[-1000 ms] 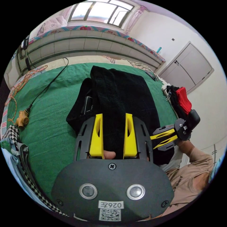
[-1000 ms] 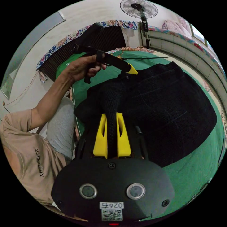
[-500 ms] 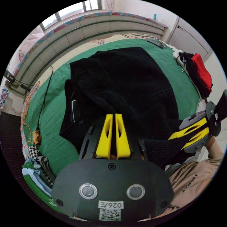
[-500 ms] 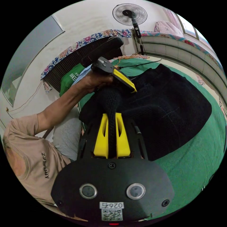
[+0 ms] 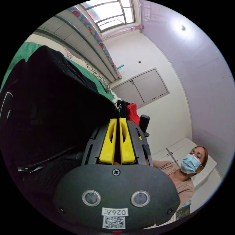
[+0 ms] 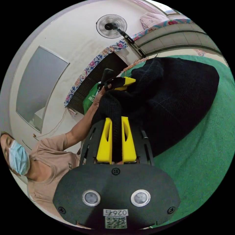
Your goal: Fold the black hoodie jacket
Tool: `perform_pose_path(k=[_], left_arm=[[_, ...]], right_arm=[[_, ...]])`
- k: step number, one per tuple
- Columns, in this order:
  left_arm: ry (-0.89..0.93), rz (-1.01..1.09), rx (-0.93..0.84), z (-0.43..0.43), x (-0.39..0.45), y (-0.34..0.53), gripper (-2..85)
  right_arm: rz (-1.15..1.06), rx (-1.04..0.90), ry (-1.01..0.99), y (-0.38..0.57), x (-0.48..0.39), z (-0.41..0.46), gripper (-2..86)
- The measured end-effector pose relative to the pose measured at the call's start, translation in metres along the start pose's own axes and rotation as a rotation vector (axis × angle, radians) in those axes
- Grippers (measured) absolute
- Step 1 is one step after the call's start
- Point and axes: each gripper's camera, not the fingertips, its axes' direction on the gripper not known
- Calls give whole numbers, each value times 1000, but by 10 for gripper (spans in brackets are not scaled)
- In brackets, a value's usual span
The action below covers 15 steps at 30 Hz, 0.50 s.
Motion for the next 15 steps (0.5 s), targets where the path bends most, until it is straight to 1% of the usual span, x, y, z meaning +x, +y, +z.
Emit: perform_pose_path(k=[3, 7, 9, 11, 12, 13, 15], left_arm=[[54, 8, 41, -5, -4, 1, 0], [80, 36, 51, -8, -1, 1, 0], [86, 56, 51, -8, 4, 0, 0], [91, 73, 55, -8, 8, 1, 0], [106, 85, 50, -6, 10, 1, 0], [113, 90, 46, -4, 11, 1, 0], [131, 114, 17, 7, 16, 1, 0]], right_arm=[[62, 74, 14, 7, 15, -27, 93], [63, 116, 17, 13, 22, -52, 120], [54, 126, -24, 14, 26, -64, 123], [60, 196, -74, 18, 31, -85, 122], [78, 277, -98, 24, 37, -102, 119], [94, 334, -91, 29, 42, -115, 119], [129, 342, -32, 31, 50, -121, 120]])
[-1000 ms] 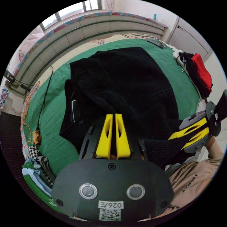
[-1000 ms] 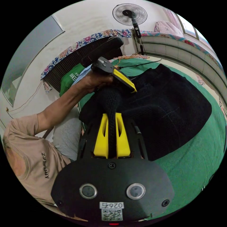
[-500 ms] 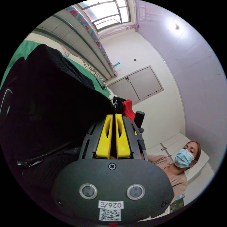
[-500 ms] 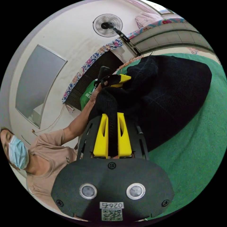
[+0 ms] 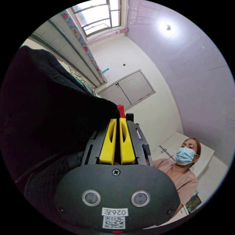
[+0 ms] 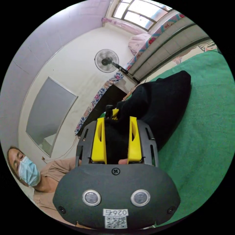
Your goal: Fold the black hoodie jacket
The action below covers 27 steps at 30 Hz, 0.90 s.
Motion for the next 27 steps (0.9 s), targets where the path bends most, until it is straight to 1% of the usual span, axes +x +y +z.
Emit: perform_pose_path(k=[2, 5, 6, 8, 9, 11, 12, 13, 15, 16, 17, 18, 19, 20, 21, 22, 23, 24, 25, 26, 27], left_arm=[[21, 14, -23, 12, 2, 0, 0], [132, 10, -25, 37, -4, 2, 1], [200, -9, 1, 48, -8, -1, 2], [231, -30, 45, 65, -7, -10, 3], [214, -21, 34, 84, -1, -21, 5], [176, -26, 5, 123, 10, -42, 9], [133, -39, -50, 156, 20, -54, 12], [118, -40, -94, 173, 25, -59, 16], [32, 36, -349, 240, 54, -70, 26], [6, 63, -398, 251, 62, -69, 28], [3, 136, -468, 265, 77, -64, 12], [38, 169, -508, 268, 87, -57, 1], [45, 173, -511, 265, 90, -53, -2], [48, 185, -498, 251, 94, -46, -5], [43, 194, -463, 229, 96, -39, -7], [35, 195, -441, 215, 96, -36, -7], [-3, 195, -376, 182, 95, -30, -7], [-81, 199, -297, 145, 93, -23, -5], [-135, 198, -257, 126, 93, -19, -4], [-268, 185, -179, 89, 91, -11, 1], [-410, 167, -108, 55, 89, -3, 18]], right_arm=[[28, -47, -9, 0, 10, 9, 119], [45, -134, -220, 0, 25, 32, 80], [82, -115, -286, 0, 31, 33, 54], [86, -29, -291, 0, 33, 17, 34], [78, 33, -237, 0, 29, 0, 25], [55, 159, -51, 4, 11, -36, 11], [67, 224, 186, 8, -5, -62, 2], [87, 279, 491, 14, -20, -84, -6], [145, 335, 730, 24, -30, -104, -8], [192, 341, 794, 29, -28, -109, -4], [214, 343, 834, 30, -27, -110, -3], [244, 333, 936, 32, -27, -109, -5], [280, 391, 1089, 37, -34, -111, -6], [289, 420, 1142, 39, -39, -112, -6], [271, 495, 1177, 44, -51, -112, -5], [208, 545, 1142, 47, -63, -108, -4], [164, 562, 1115, 48, -70, -104, -2], [41, 579, 1059, 48, -84, -91, 2], [-81, 571, 1001, 45, -96, -73, 15], [-131, 549, 970, 43, -101, -63, 22], [-242, 480, 904, 35, -111, -39, 40]])
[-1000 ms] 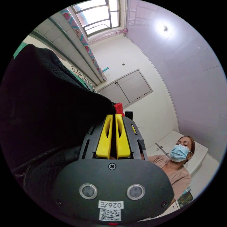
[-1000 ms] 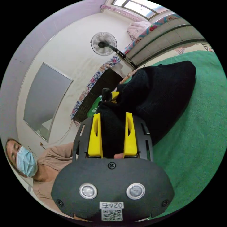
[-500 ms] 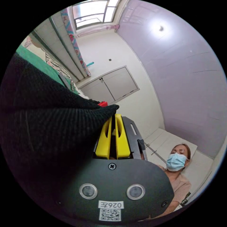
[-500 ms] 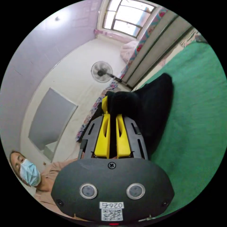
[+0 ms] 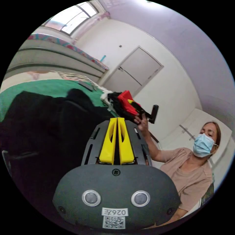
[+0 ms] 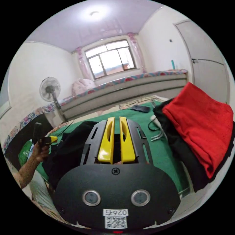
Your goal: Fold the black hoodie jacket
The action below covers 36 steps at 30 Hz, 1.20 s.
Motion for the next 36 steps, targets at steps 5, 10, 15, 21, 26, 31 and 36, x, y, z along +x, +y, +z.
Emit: perform_pose_path(k=[5, 10, 15, 21, 26, 31, 36], left_arm=[[-463, -133, 74, -68, -51, 34, 158], [-636, -160, -91, -52, -90, 13, 226], [-756, -169, -449, 16, -124, -36, 278], [-734, -131, -563, 34, -111, -50, 109], [-523, -176, -284, -25, -87, -21, 59], [-513, -171, -34, -112, -37, 21, 53], [-738, -208, 34, -165, -31, 69, 68]], right_arm=[[-250, -200, -205, -2, -97, 64, 145], [-423, -380, 34, 7, -165, 142, 225], [-284, -654, -76, 24, -159, 193, 208], [-163, -711, -275, 16, -152, 191, 47], [-361, -517, -151, 3, -191, 140, 9], [-550, -184, 203, -27, -219, 52, 3], [-507, -104, 325, -72, -181, 60, 12]])
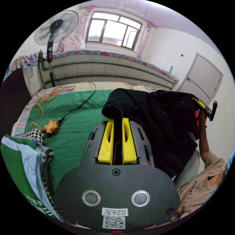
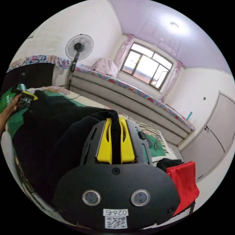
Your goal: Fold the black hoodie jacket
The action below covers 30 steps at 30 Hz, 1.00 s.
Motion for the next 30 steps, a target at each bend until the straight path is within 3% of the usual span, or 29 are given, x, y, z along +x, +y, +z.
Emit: perform_pose_path(k=[4, 7, 12, 18, 24, 30], left_arm=[[121, -235, -42, 18, -66, 19, 84], [241, -183, 100, -4, -74, 38, 67], [337, 65, -38, 17, -20, 22, 95], [588, 149, -264, 80, 56, 11, 131], [494, 242, -353, 86, 78, 43, 191], [468, 220, -484, 118, 93, 59, 223]], right_arm=[[237, -450, -70, 10, 58, 106, 33], [380, -293, -175, 41, 80, 84, 26], [337, -324, -464, 63, 62, 75, 28], [140, -443, -800, 47, -22, 82, 49], [15, -549, -760, 60, -93, 99, 127], [129, -597, -863, 77, -91, 116, 72]])
